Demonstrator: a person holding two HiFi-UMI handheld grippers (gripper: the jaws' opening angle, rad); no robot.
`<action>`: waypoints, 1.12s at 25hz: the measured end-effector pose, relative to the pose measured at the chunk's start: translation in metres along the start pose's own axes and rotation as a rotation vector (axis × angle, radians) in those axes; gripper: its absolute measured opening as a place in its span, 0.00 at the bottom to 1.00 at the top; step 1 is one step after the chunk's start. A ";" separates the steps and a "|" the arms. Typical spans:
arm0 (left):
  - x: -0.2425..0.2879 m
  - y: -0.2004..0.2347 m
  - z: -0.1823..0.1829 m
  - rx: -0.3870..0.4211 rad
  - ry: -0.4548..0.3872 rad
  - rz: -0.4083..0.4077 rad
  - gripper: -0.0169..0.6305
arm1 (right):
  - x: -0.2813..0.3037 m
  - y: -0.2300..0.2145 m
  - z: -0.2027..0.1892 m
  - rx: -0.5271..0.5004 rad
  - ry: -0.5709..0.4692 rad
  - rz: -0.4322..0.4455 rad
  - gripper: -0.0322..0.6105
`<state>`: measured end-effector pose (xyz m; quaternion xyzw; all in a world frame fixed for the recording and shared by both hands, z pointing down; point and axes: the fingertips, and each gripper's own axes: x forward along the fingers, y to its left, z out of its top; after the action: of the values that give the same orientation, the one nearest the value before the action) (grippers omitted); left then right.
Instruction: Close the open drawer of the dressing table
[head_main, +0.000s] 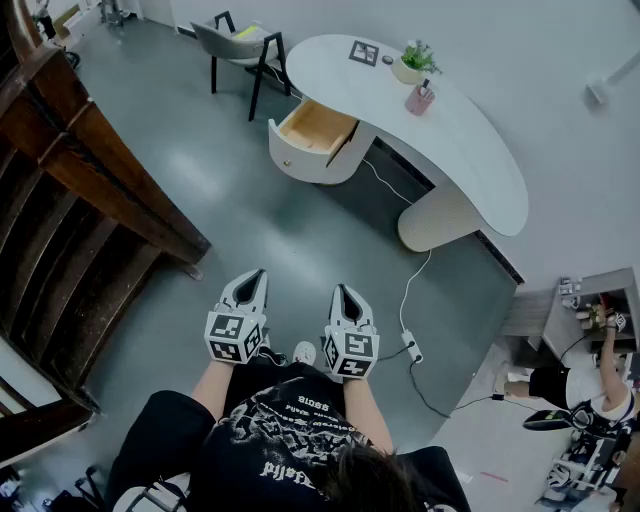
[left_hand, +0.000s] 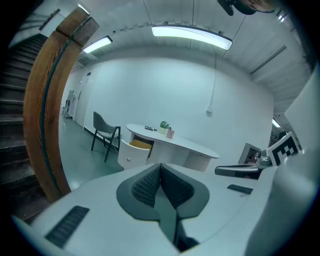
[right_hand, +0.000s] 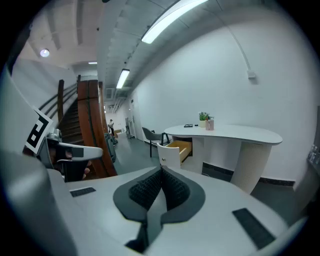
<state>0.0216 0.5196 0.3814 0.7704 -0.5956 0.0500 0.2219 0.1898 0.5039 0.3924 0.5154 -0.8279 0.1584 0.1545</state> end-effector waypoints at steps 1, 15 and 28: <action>0.000 -0.002 0.000 0.008 0.000 -0.002 0.06 | 0.000 0.001 0.000 -0.001 -0.002 0.002 0.09; -0.021 0.023 0.006 0.066 -0.024 -0.060 0.06 | 0.004 0.035 -0.004 0.073 -0.058 -0.051 0.09; -0.018 0.057 0.014 0.013 -0.022 -0.081 0.06 | 0.026 0.060 -0.007 0.093 -0.031 -0.049 0.09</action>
<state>-0.0393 0.5188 0.3788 0.7957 -0.5662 0.0364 0.2121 0.1251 0.5107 0.4037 0.5446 -0.8090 0.1849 0.1216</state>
